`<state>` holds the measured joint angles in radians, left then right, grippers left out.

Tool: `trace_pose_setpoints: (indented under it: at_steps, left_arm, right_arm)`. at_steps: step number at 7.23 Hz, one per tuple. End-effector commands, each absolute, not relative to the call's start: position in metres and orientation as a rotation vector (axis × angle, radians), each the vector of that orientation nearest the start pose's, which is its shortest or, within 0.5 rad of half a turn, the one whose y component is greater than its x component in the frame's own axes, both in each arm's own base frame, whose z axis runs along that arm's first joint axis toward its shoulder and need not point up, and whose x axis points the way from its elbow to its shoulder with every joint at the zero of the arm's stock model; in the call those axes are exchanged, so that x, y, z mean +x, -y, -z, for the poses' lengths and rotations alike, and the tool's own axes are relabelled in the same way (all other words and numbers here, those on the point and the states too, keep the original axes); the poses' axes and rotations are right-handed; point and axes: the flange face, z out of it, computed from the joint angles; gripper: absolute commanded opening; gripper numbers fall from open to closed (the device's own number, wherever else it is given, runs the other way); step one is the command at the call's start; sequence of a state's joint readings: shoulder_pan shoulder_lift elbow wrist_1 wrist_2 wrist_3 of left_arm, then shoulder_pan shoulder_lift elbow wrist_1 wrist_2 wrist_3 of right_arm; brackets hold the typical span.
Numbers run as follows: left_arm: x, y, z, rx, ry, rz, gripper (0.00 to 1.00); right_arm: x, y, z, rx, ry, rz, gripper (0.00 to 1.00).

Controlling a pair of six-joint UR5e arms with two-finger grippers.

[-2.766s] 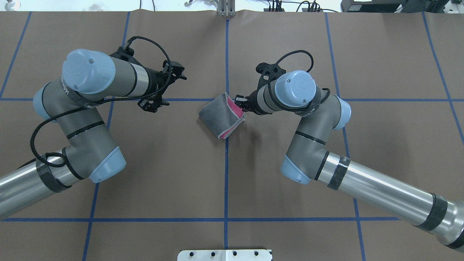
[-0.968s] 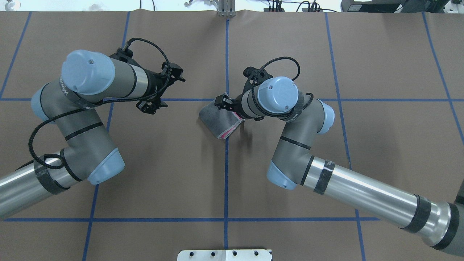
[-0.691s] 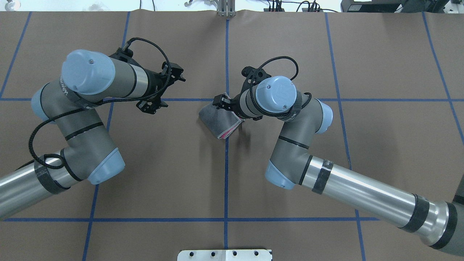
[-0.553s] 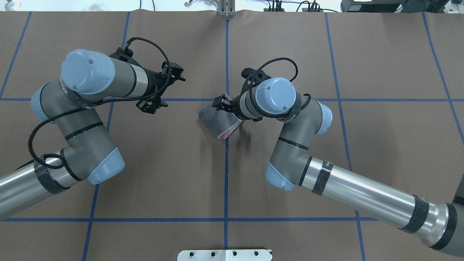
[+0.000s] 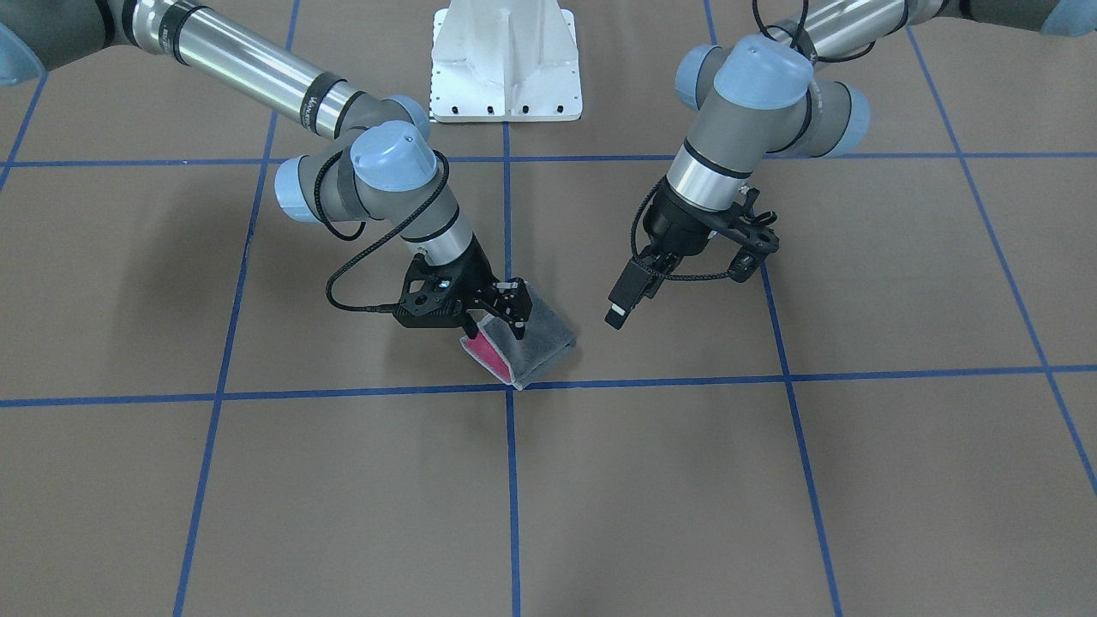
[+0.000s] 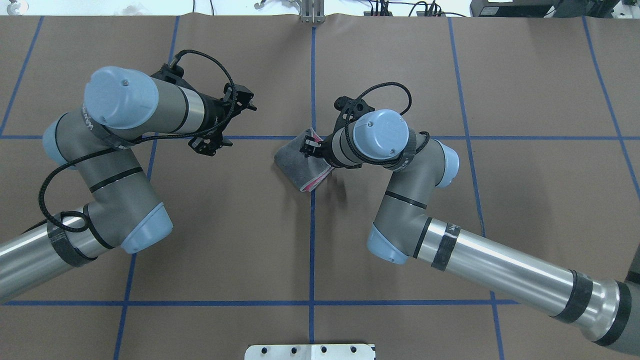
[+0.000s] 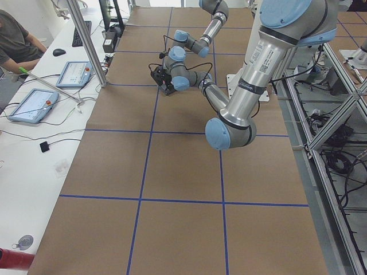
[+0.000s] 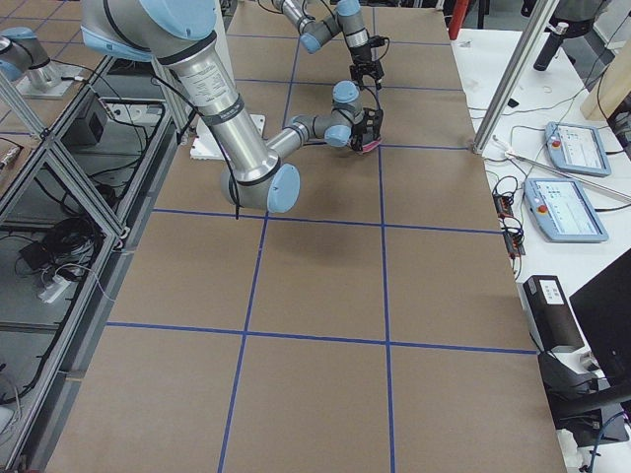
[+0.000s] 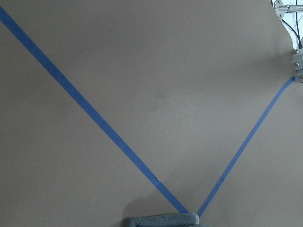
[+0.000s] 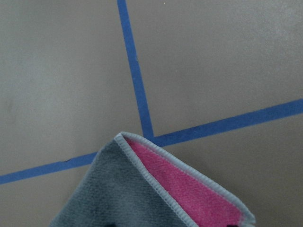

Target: Fold towel twice with both arms

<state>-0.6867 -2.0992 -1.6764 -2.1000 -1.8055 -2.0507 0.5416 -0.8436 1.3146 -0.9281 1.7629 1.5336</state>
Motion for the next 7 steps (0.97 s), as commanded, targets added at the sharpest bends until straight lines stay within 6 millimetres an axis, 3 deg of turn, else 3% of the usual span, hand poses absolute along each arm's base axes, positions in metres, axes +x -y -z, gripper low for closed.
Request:
trace_pose_setpoints:
  at_steps: [1,7]
  left_arm:
    - [0.4404,0.5026,-0.2441,-0.091,-1.218,0.888,1.00]
    - [0.4416,0.5024,-0.2438,-0.091,-1.217,0.888,1.00]
  right_arm:
    - [-0.5952,0.4899,-0.2632,0.150,1.110,-0.340,0.62]
    - [-0.5919,0.4879,-0.2683,0.152,1.108,-0.337,0.56]
